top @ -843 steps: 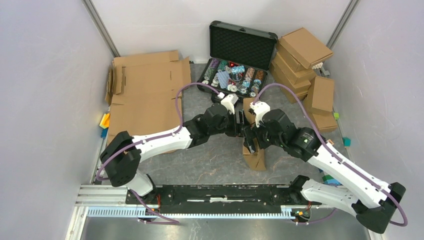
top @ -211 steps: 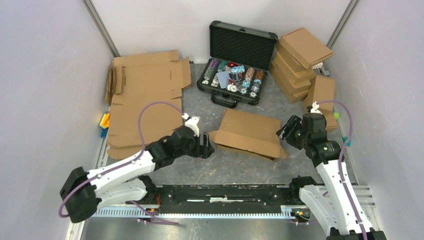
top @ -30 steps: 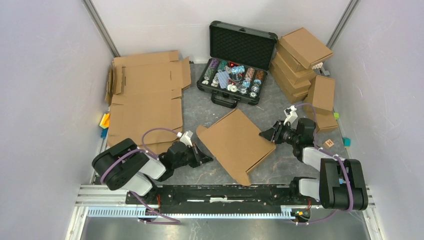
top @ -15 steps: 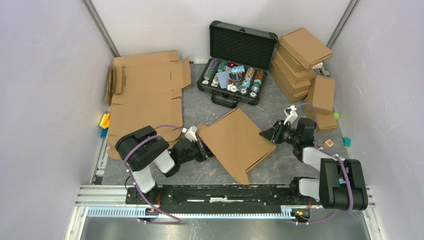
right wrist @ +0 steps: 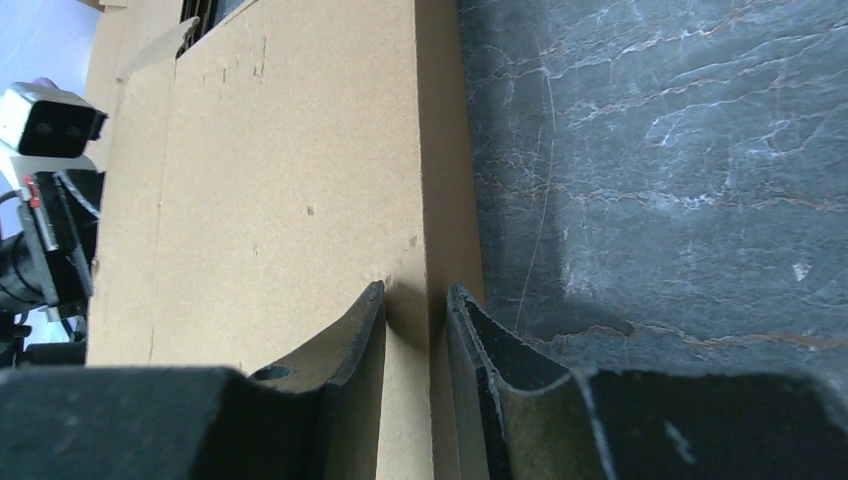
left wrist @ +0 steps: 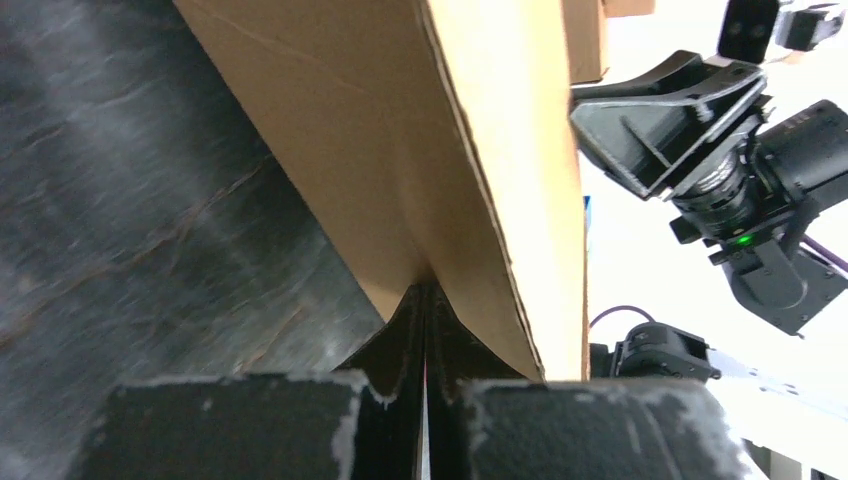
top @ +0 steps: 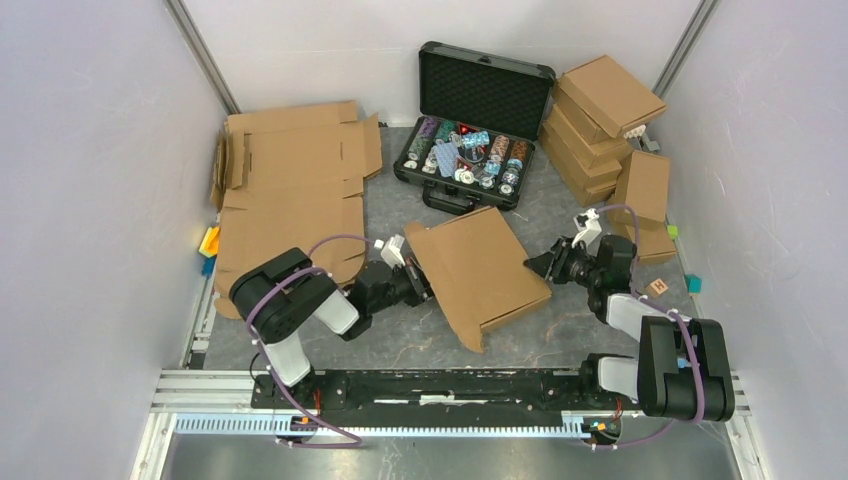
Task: Fold the paper box
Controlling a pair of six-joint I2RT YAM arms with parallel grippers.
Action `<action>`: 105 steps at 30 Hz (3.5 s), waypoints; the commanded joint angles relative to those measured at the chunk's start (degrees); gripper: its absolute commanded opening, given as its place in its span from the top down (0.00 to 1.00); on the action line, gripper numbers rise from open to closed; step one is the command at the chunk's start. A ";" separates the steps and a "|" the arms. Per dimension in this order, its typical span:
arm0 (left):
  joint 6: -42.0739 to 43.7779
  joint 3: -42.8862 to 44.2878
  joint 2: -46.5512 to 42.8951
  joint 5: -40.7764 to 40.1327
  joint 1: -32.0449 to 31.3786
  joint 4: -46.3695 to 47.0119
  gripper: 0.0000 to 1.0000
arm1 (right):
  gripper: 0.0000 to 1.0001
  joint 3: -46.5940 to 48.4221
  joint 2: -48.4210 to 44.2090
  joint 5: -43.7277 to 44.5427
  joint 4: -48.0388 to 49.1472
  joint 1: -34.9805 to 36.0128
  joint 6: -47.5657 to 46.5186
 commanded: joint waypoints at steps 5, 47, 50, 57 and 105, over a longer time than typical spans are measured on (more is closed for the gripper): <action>2.52 8.51 -4.84 2.08 -0.35 -4.47 0.98 | 0.68 -1.65 1.62 5.61 -7.44 -0.18 -3.88; 12.16 46.89 11.01 4.11 -5.13 -23.79 0.98 | 0.63 -0.16 6.20 6.67 -5.40 -8.40 -2.30; 11.97 49.48 13.48 4.82 -5.23 -23.12 0.98 | 0.63 0.14 5.72 7.77 -5.97 -8.44 -2.89; 13.90 54.54 13.82 6.63 -5.23 -27.59 0.98 | 0.63 0.02 2.51 9.29 -7.59 -8.42 -3.72; 24.67 57.93 3.18 11.14 -7.78 -50.20 0.83 | 0.99 -3.72 -6.28 14.76 -15.17 -0.29 -5.52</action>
